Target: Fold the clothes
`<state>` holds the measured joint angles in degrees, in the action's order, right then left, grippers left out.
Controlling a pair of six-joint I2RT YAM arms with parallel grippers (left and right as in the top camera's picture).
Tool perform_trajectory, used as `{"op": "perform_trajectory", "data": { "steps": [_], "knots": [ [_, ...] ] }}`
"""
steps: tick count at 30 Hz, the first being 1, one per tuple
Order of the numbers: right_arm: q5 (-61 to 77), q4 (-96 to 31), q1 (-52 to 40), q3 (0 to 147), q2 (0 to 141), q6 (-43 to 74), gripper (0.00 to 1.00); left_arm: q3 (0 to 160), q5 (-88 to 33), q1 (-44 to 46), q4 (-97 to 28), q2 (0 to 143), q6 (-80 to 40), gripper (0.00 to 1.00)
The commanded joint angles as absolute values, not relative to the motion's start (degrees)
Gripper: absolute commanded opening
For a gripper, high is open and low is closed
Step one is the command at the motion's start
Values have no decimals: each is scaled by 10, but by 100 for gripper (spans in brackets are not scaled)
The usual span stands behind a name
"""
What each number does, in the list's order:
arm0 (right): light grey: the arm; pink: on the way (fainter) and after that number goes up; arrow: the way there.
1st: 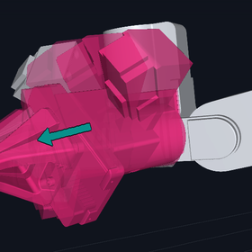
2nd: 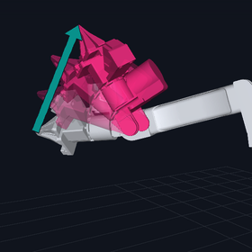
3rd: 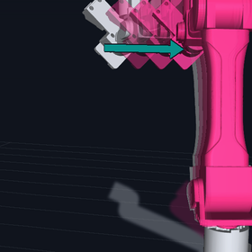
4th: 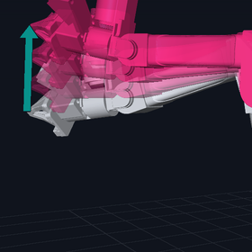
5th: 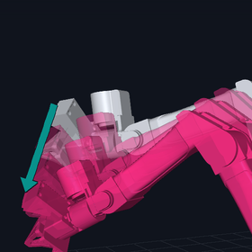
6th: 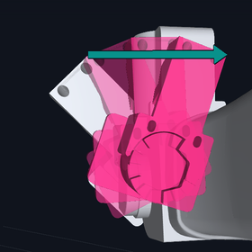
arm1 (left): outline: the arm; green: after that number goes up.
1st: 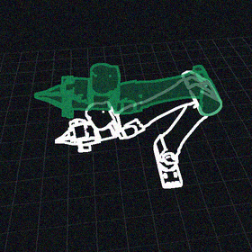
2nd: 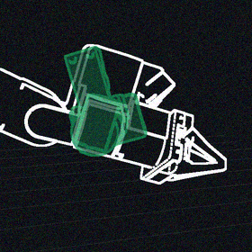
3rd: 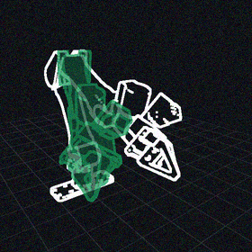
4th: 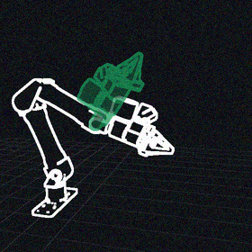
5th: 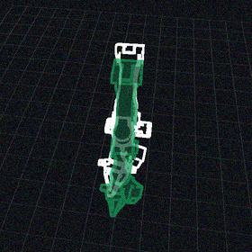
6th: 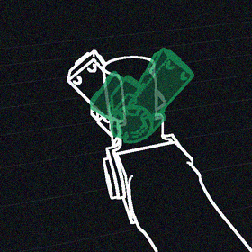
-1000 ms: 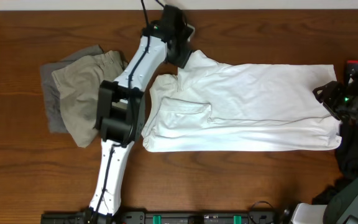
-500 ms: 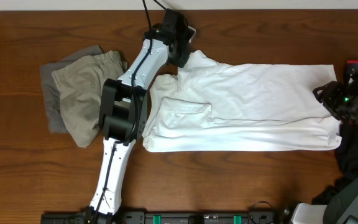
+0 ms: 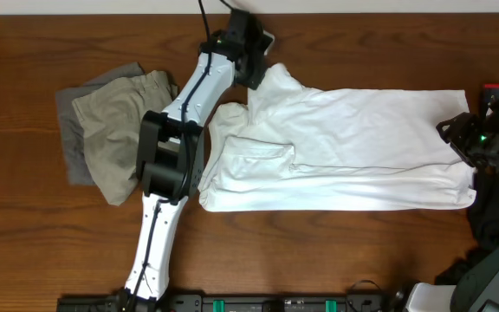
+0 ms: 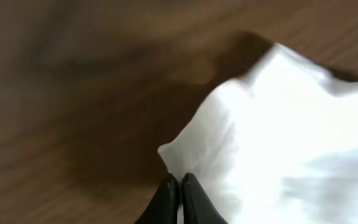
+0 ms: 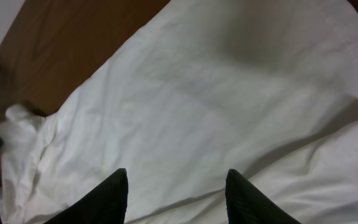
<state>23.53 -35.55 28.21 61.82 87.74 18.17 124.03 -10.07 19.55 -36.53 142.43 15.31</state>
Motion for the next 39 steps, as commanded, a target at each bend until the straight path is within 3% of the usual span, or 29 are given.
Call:
{"op": "perform_trajectory", "data": {
  "steps": [1,9,21,23,33,39],
  "knots": [
    [233,-358,277,621,876,171,49,1268,-95,192,-348,1363,164,6],
    [233,-364,277,621,876,171,49,1268,-96,193,-343,1283,174,6],
    [233,-356,277,622,876,171,51,1268,-98,218,-529,1256,176,6],
    [234,-333,277,621,877,156,54,1268,-98,222,-545,1256,176,6],
    [229,-102,277,633,973,157,43,1268,-98,224,-545,1256,182,6],
    [232,-93,277,740,1115,159,50,1268,-98,224,-545,1256,182,6]
  ]
}}
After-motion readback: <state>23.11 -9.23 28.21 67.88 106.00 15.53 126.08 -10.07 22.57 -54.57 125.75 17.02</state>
